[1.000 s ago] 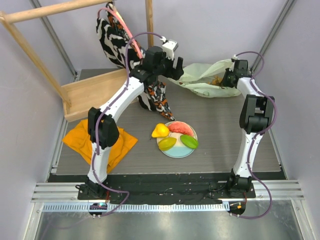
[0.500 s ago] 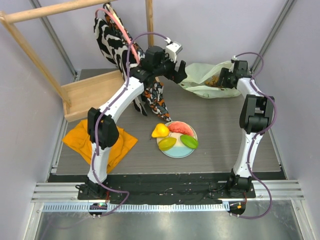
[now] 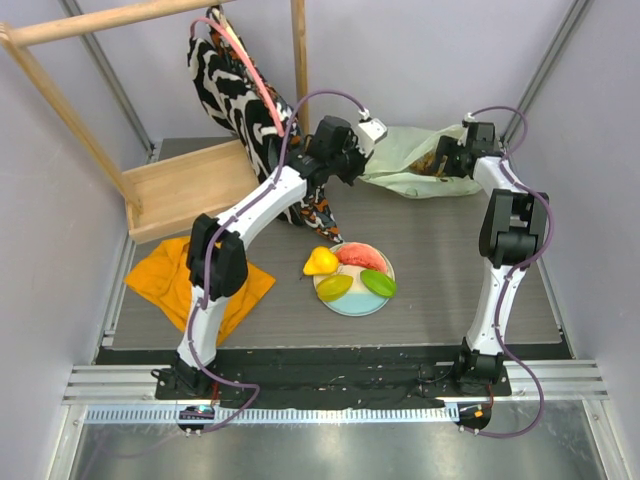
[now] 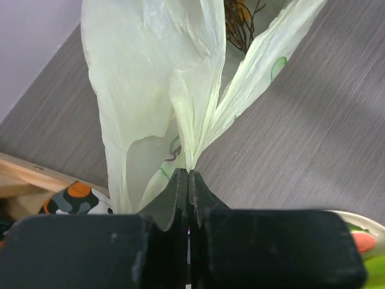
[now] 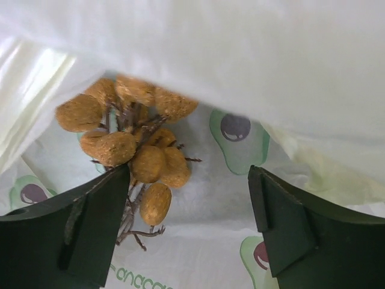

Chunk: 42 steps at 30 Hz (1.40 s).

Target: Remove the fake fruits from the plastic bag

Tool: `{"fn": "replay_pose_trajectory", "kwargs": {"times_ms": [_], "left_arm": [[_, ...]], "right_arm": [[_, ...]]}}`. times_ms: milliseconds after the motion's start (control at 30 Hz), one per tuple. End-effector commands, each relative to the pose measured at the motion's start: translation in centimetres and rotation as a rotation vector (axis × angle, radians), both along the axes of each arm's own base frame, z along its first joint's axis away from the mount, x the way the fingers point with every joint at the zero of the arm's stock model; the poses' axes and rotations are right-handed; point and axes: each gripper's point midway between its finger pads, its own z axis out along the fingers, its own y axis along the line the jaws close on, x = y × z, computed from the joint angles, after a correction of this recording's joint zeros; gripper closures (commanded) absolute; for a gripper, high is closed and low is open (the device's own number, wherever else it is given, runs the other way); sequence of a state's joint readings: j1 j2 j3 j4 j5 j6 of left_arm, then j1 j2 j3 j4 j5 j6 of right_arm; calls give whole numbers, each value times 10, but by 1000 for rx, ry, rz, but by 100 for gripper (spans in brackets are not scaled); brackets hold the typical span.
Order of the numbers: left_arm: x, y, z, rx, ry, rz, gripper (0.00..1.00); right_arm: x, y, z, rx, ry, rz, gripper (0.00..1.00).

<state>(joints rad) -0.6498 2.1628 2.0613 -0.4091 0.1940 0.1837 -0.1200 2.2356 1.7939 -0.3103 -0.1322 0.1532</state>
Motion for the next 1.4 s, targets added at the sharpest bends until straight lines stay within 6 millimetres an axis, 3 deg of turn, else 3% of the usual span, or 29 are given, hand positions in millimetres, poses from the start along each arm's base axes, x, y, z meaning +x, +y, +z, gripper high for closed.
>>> {"fn": "replay_pose_trajectory", "kwargs": {"times_ms": [0, 200, 267, 300, 333, 367, 400, 433, 500, 533, 567, 633, 733, 867, 1000, 1167, 1333, 1367], "left_arm": [[-5, 10, 49, -73, -53, 35, 100], [-34, 20, 61, -112, 5, 22, 100], [-56, 22, 68, -128, 54, -27, 100], [-71, 24, 68, -133, 99, -52, 100], [-85, 28, 82, -161, 113, -71, 100], [-104, 28, 75, -172, 172, -118, 100], [-117, 30, 75, -195, 234, -118, 100], [-134, 35, 91, -225, 244, -142, 100], [-174, 35, 88, -269, 381, -226, 100], [-193, 41, 104, -302, 385, -261, 100], [-205, 42, 97, -301, 422, -268, 100], [-208, 47, 98, -314, 416, -230, 100], [-204, 47, 91, -307, 404, -223, 100], [-198, 33, 73, -263, 396, -237, 100], [-197, 2, 52, -177, 349, -262, 100], [-196, -24, 57, -173, 338, -289, 100], [-191, -28, 58, -172, 321, -279, 100], [-190, -28, 60, -174, 319, -276, 100]], "right_arm": [[-7, -8, 29, -20, -51, -32, 10], [-21, -11, 39, 10, -58, -31, 9], [-24, -13, 45, 6, -67, -35, 9], [-31, -15, 42, 8, -52, -40, 9], [-35, -16, 55, 7, -72, -42, 9], [-48, -16, 46, 17, -41, -48, 9], [-58, -19, 65, 24, -67, -61, 8], [-68, -17, 67, 54, -61, -60, 1], [-97, -15, 64, 64, -25, -72, 0], [-109, -15, 88, 44, -70, -75, 0], [-126, -12, 73, 44, -33, -76, 0], [-136, -9, 76, 44, -47, -72, 0], [-132, -6, 63, 64, -43, -78, 0], [-122, -10, 57, -1, -70, -92, 0], [-126, -26, 44, -116, -41, -111, 0], [-147, -42, 28, -245, 49, -122, 0], [-179, -53, 11, -327, 140, -151, 0], [-178, -54, 10, -329, 125, -155, 0]]}}
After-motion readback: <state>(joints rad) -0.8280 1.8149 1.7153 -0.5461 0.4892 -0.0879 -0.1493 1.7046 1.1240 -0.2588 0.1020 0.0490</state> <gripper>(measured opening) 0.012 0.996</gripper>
